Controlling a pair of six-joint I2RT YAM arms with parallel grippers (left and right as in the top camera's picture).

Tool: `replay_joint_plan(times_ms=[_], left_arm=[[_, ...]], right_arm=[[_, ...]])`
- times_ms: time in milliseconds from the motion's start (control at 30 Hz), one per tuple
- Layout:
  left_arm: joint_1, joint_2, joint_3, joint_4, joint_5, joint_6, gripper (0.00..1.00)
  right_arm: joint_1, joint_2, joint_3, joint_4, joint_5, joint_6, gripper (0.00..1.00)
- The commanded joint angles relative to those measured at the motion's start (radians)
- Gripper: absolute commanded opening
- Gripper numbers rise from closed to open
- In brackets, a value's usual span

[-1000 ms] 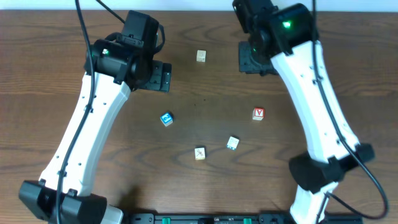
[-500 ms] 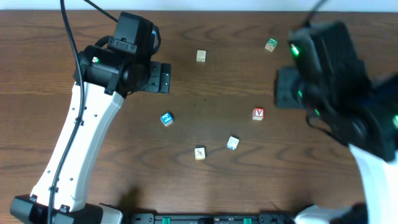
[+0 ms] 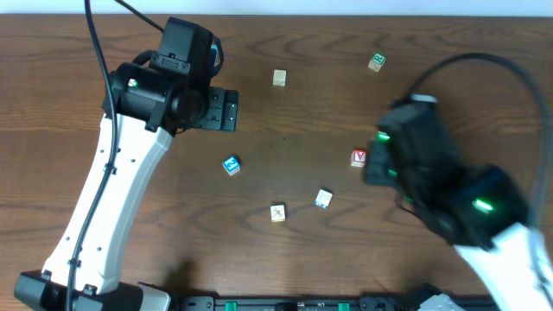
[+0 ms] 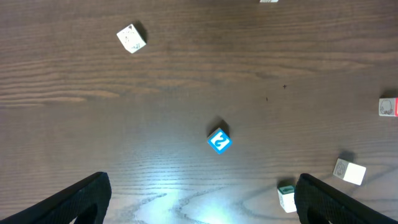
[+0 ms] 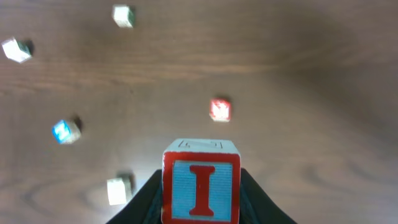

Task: Spell out Ai2
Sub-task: 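Lift the red I block and carry it toward the table center, then lower the red I block and open the right gripper to release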

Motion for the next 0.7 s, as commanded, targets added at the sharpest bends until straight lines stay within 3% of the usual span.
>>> replay_joint_plan(times_ms=[0,100,433,667], left_arm=[[0.000,-0.022,0.004,-0.006,0.001,-0.007,0.95],[0.001,-0.022,0.004,-0.006,0.001,-0.007,0.96],[0.001,-0.022,0.004,-0.007,0.000,-0.007,0.95],[0.001,-0.022,0.004,-0.006,0.000,-0.007,0.95]], right_arm=[[0.011,0.045,-0.122,0.127,-0.011,0.000,0.22],[0.010,0.130,-0.183,0.268,-0.011,-0.009,0.27],[0.010,0.515,-0.188,0.599,-0.137,-0.015,0.27],[0.008,0.660,-0.187,0.727,-0.150,-0.005,0.29]])
